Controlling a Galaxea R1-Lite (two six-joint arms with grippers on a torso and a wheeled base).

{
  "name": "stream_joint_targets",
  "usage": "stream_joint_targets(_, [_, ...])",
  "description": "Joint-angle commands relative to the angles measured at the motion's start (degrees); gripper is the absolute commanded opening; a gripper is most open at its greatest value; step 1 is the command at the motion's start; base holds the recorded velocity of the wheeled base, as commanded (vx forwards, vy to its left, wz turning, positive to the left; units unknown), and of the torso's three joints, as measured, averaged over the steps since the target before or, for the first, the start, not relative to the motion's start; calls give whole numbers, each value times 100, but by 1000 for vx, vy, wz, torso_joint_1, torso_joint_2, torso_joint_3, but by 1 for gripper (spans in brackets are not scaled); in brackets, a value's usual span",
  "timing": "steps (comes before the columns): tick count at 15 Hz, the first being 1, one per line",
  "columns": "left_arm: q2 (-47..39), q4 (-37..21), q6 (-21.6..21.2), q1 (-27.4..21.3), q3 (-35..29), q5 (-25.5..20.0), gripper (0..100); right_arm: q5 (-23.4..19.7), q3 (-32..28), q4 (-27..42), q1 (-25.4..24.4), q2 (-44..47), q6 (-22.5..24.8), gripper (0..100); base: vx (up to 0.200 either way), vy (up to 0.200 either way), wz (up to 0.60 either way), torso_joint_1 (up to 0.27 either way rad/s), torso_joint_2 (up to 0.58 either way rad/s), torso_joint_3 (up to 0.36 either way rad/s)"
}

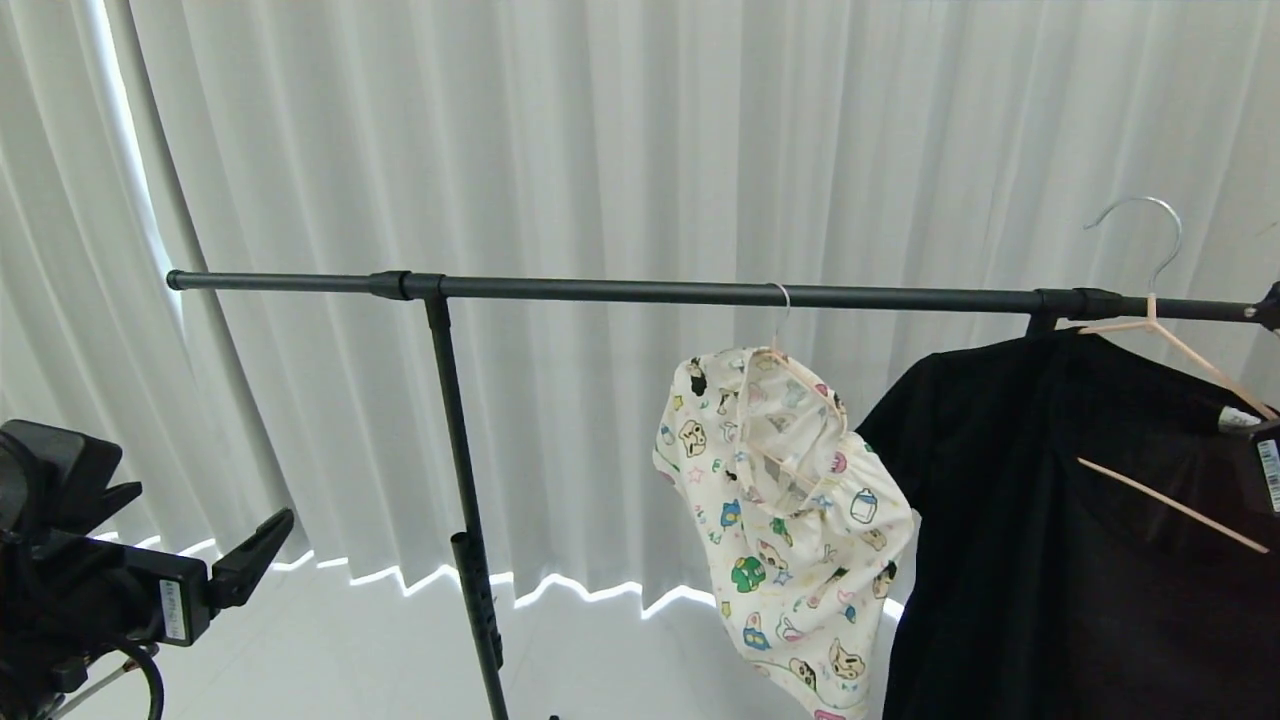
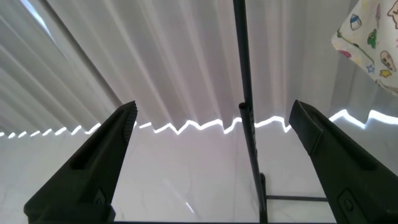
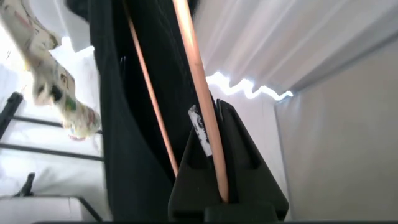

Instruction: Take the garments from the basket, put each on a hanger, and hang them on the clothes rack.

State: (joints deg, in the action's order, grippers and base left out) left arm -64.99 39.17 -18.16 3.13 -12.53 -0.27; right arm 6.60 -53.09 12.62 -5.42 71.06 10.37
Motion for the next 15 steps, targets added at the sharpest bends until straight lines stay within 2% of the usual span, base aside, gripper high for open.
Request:
stream_joint_targets(1, [-23,3,-3,-32,-12,0,100,0,-26,4,-55,145,8,0,200,0,0,2,2,2])
stream_joint_targets(7, [-14,3,-12,-41,-12,-8,100,-9,62,-5,-90,461,-9,0,200,0,0,3,2,5])
stream_joint_targets(12, [-5,3,-29,-164,5,-8,100,0,176,-58,-205,778,-88,0,0,0,0,0,0,0])
stream_joint_targets(15, [12,3,-284,-392,-109,-8,100,17,282,-383,-266,1112,-299,0,0,0,0,0,0,0])
